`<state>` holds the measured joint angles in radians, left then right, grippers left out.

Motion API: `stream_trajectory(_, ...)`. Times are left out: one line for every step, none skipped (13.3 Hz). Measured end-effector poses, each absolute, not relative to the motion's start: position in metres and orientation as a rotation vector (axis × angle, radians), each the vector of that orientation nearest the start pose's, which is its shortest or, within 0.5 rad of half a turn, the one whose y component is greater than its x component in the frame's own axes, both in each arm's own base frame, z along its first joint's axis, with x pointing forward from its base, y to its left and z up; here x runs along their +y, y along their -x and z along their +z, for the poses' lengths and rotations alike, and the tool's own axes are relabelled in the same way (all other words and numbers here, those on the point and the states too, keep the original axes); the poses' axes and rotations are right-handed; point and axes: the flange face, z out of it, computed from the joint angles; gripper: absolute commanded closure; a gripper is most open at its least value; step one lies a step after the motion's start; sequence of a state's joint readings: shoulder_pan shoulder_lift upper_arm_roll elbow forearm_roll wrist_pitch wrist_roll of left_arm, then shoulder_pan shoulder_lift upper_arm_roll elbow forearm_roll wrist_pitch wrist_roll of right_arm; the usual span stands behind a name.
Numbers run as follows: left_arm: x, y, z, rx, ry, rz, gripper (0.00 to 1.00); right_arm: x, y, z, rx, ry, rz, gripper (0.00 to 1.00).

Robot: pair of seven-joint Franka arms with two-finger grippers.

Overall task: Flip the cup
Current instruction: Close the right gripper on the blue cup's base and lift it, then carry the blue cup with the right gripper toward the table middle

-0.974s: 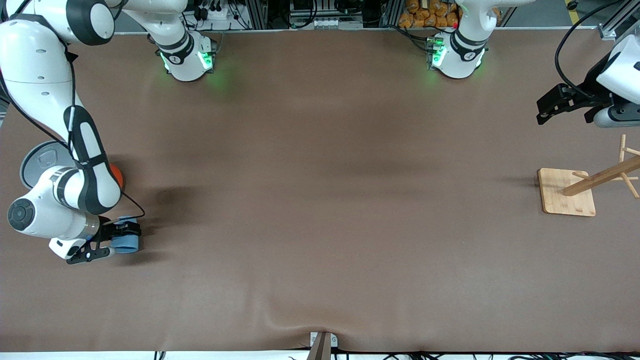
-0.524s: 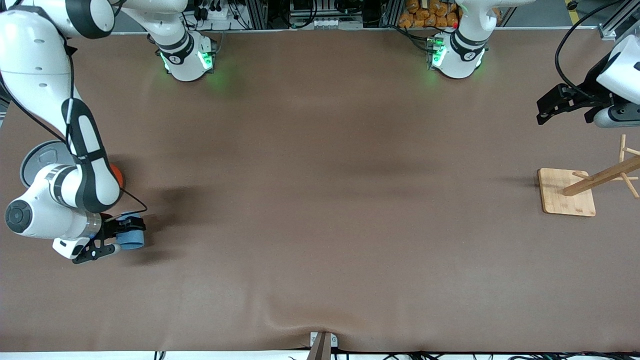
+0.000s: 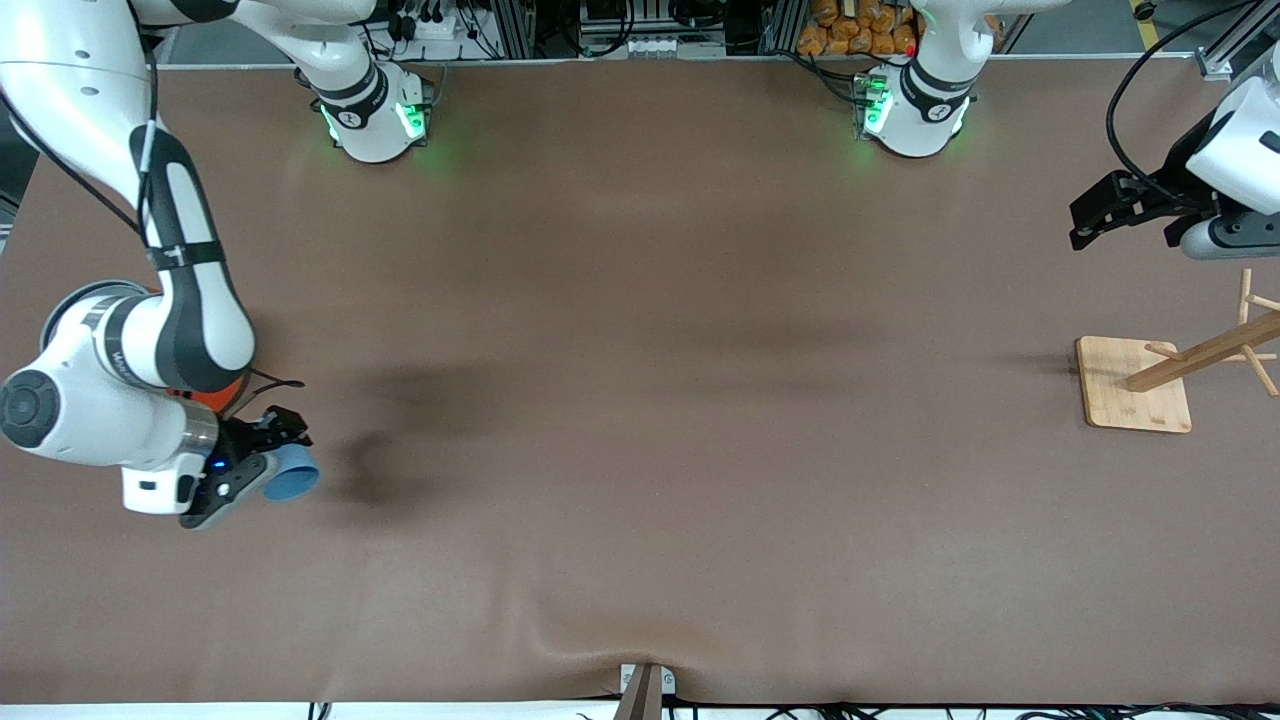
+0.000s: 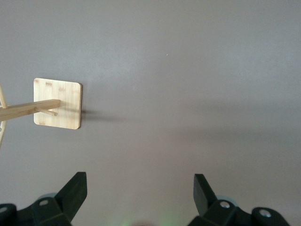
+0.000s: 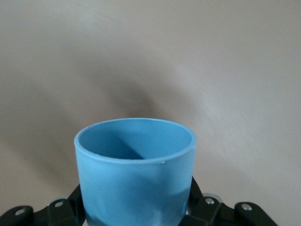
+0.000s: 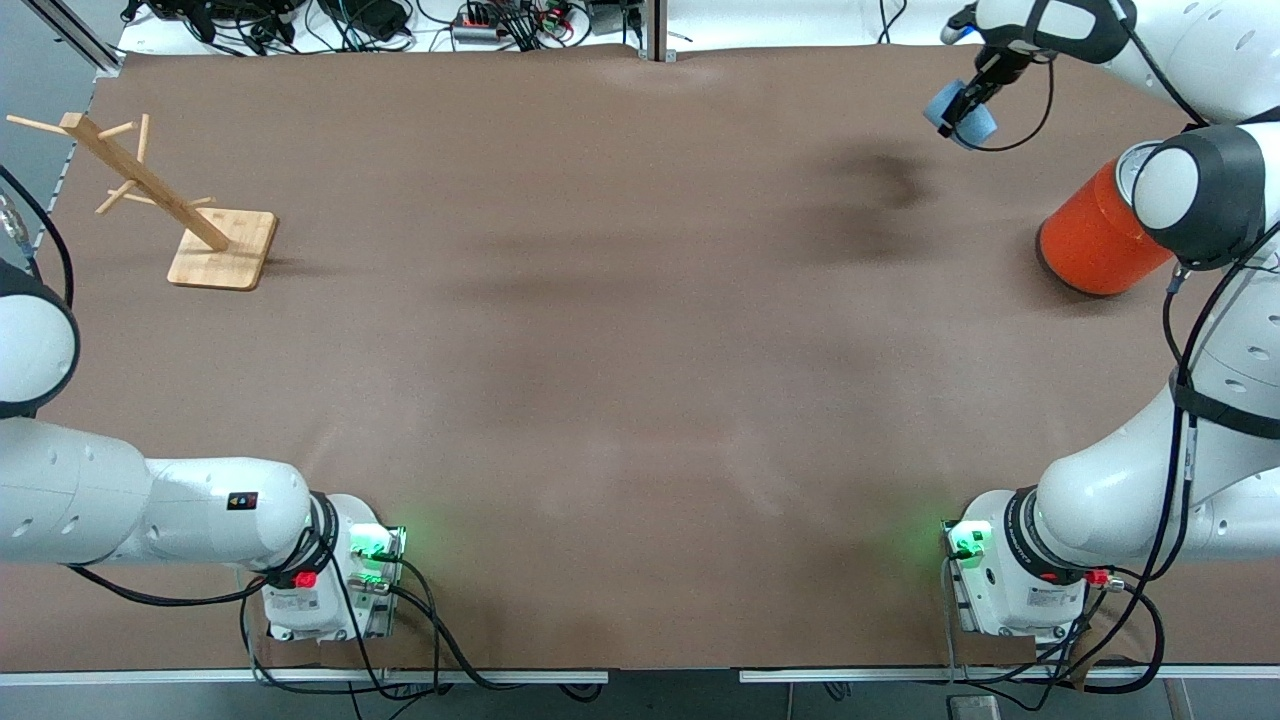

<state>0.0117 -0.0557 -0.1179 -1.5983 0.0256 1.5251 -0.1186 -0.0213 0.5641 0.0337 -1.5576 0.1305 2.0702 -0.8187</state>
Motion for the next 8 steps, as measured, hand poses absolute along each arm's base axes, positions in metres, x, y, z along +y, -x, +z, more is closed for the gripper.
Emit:
stream_trajectory(-0.055,-0.529,0.636,-0.015,3.107,0.030,0.00,0.032,-0.693,0.318,-1.166,2.753,-0.026,0.83)
stream_trajectory(-0.055,-0.529,0.635,0.001,3.107,0.033,0.00,0.054,-0.693,0.321,-1.211,2.720,-0.040,0.92)
stream_trajectory(-0.055,-0.529,0.635,0.016,3.107,0.036,0.00,0.076,-0.691,0.323,-1.253,2.688,-0.048,0.98)
stream_trajectory(-0.053,-0.529,0.635,0.023,3.107,0.038,0.00,0.098,-0.688,0.324,-1.293,2.658,-0.051,0.99)
stream_trajectory(-0.049,-0.530,0.635,0.023,3.107,0.039,0.00,0.121,-0.685,0.325,-1.337,2.626,-0.053,0.99)
stream_trajectory(-0.045,-0.530,0.634,0.017,3.107,0.039,0.00,0.145,-0.680,0.326,-1.389,2.588,-0.055,0.97)
stream_trajectory(-0.043,-0.530,0.634,0.014,3.107,0.039,0.00,0.168,-0.675,0.327,-1.448,2.541,-0.057,0.95)
stream_trajectory(-0.043,-0.530,0.634,0.013,3.107,0.039,0.00,0.188,-0.669,0.328,-1.520,2.483,-0.058,0.95)
